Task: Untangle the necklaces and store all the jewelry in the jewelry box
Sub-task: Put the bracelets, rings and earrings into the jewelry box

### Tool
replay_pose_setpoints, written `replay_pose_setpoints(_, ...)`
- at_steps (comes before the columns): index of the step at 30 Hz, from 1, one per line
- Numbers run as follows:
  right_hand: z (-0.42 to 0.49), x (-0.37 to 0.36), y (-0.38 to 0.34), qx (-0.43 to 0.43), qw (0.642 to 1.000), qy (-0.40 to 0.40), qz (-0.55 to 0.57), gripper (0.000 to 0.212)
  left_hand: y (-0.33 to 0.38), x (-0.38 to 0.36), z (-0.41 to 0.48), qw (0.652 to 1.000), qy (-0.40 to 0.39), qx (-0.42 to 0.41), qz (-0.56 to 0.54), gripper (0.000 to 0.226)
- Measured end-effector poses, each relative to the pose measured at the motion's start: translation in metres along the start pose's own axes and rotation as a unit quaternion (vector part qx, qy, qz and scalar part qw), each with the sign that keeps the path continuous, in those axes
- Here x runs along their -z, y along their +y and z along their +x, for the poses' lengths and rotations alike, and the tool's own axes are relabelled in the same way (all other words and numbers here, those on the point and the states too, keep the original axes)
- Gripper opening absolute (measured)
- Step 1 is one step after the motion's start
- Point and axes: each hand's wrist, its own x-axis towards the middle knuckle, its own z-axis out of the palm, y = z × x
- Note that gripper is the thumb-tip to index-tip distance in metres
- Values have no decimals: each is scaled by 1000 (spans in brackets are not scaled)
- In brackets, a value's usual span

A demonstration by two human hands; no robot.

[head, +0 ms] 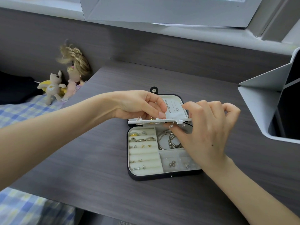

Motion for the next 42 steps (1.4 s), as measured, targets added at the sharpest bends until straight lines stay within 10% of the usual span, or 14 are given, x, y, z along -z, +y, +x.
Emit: replay_pose_setpoints(42, -1, -2, 1, 2, 1000, -3, -12, 42, -5, 3, 5, 999, -17, -25, -41, 19)
